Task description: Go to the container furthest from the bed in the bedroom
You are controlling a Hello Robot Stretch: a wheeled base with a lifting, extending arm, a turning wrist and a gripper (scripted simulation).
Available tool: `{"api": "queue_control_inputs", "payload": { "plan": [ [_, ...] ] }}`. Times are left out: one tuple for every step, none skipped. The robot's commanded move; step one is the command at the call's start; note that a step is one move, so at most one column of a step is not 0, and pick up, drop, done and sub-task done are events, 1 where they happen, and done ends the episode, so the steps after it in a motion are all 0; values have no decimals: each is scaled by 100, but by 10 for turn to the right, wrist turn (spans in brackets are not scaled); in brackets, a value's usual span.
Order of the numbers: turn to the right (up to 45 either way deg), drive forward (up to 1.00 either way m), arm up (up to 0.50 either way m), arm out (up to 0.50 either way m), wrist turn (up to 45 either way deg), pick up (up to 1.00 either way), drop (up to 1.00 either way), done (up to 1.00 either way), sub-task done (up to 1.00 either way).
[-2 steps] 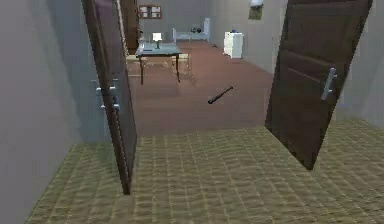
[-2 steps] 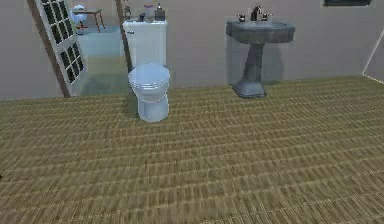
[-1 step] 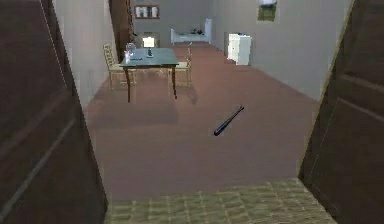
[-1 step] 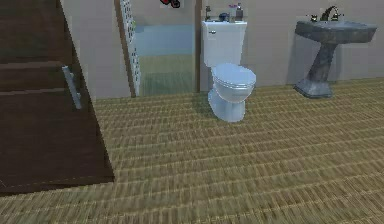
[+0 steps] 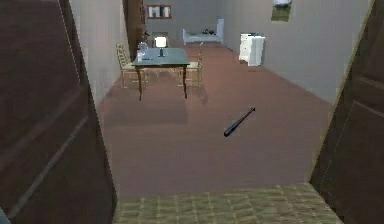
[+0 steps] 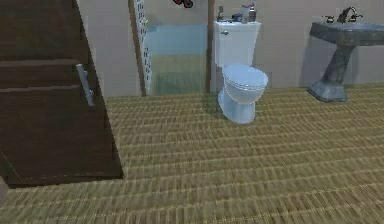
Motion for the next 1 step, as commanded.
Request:
{"api": "queue_control_inputs", "payload": {
  "plan": [
    [0,20,0,0,0,0,0,0,0]
  ]
}}
